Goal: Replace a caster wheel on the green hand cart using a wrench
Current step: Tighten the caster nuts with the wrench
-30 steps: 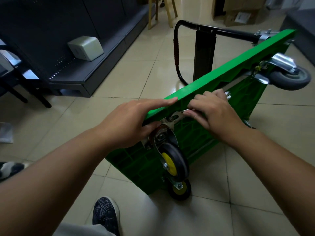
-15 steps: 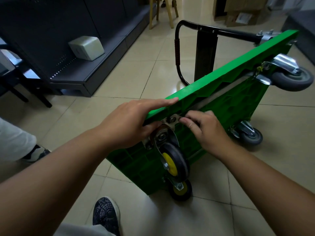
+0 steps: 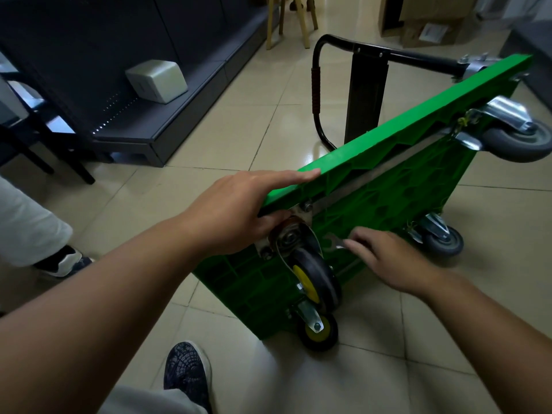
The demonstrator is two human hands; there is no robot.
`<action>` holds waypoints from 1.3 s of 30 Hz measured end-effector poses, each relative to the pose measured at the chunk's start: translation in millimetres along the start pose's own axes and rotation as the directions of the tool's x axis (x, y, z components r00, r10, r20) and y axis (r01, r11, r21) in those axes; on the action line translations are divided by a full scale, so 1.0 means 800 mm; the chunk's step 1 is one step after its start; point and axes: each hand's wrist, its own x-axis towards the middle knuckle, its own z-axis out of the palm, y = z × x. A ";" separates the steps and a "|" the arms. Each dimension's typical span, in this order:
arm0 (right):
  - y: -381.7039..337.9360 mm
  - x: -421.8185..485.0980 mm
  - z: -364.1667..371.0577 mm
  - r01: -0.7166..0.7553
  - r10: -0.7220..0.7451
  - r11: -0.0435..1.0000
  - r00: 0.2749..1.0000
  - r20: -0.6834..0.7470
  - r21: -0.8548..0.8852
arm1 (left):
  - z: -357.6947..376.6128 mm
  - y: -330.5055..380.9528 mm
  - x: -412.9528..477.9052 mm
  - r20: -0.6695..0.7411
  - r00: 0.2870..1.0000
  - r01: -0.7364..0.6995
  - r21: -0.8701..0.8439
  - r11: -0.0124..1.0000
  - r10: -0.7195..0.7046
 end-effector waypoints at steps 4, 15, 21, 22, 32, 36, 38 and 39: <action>-0.008 -0.001 -0.064 0.041 -0.074 0.973 0.987 -0.141 -0.226 | 0.001 -0.001 0.001 0.005 1.000 -0.006 0.003 1.000 0.006; -0.109 0.020 -0.092 0.333 -0.611 0.694 0.742 -0.276 -0.639 | 0.001 -0.002 0.000 0.004 1.000 -0.004 0.002 1.000 0.004; -0.100 0.030 -0.108 0.396 -0.801 0.517 0.535 -0.267 -0.759 | 0.001 0.000 0.001 -0.002 1.000 -0.004 0.013 1.000 0.004; -0.098 0.032 -0.108 0.397 -0.834 0.472 0.490 -0.253 -0.787 | 0.001 0.001 0.001 0.000 1.000 -0.004 0.010 1.000 0.004; -0.071 0.049 -0.086 0.417 -0.832 0.535 0.408 -0.375 -0.735 | 0.002 0.001 -0.001 -0.013 1.000 0.003 0.012 1.000 -0.003; -0.057 0.049 -0.059 0.431 -0.619 0.785 0.582 -0.527 -0.445 | 0.001 -0.001 0.000 0.003 1.000 0.005 0.008 1.000 -0.005; -0.051 0.044 -0.035 0.381 -0.426 0.901 0.688 -0.588 -0.208 | 0.001 -0.002 0.000 0.014 1.000 0.007 0.019 1.000 -0.007; -0.050 0.041 -0.024 0.346 -0.318 0.935 0.730 -0.605 -0.073 | 0.000 -0.002 0.000 0.019 1.000 0.009 0.021 1.000 -0.009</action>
